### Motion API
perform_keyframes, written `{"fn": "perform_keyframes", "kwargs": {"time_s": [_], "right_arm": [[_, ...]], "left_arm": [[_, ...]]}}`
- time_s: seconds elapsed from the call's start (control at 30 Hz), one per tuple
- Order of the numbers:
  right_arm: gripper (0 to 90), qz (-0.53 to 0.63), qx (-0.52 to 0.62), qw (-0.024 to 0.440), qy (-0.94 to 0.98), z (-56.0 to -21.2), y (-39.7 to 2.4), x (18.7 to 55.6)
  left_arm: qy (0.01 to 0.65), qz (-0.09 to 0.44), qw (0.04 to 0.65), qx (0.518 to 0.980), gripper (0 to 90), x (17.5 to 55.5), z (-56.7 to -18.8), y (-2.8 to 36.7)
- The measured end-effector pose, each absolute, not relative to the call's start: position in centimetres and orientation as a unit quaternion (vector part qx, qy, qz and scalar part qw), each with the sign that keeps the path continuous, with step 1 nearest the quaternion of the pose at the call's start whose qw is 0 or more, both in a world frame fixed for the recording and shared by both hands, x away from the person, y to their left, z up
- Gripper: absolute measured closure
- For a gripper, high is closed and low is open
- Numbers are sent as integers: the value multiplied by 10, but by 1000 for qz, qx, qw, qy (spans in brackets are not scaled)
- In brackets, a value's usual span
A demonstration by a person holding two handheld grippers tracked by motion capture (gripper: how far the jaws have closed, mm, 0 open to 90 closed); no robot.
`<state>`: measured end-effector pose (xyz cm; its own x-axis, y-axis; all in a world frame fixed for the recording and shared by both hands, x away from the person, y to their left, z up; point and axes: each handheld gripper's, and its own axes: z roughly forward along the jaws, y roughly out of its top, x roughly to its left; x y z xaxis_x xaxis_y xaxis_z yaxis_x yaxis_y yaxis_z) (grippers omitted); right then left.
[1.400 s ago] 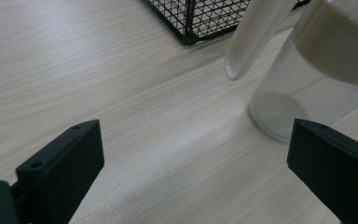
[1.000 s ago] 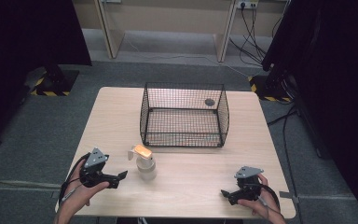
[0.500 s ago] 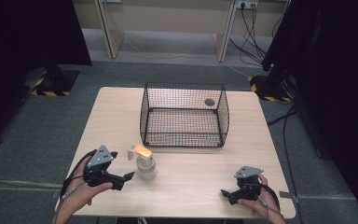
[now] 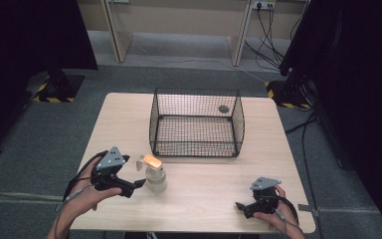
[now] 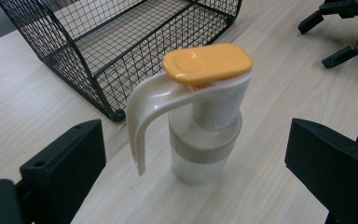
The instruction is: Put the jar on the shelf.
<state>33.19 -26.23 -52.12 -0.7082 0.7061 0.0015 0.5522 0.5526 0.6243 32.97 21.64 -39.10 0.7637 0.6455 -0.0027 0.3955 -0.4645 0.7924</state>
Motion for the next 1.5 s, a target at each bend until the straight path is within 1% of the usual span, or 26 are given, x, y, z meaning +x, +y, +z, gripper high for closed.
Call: {"fn": "perform_keyframes", "kwargs": {"time_s": [0.3, 0.5, 0.8, 1.03, 1.3, 1.5], "right_arm": [[2, 306, 361, 126, 872, -521, -262, 332], [2, 306, 360, 126, 872, -521, -262, 332], [2, 306, 360, 126, 872, -521, -262, 332], [2, 306, 360, 126, 872, -521, -262, 332], [2, 307, 360, 126, 872, -521, -262, 332], [2, 307, 359, 126, 872, -521, -262, 332]], "left_arm": [[283, 140, 394, 863, 57, 343, -382, 204], [266, 122, 389, 873, 67, 351, -377, 194], [241, 118, 374, 888, 76, 364, -371, 184], [216, 101, 348, 907, 87, 370, -371, 175], [196, 95, 325, 920, 103, 381, -375, 167], [184, 91, 320, 925, 183, 383, -379, 162]]}}
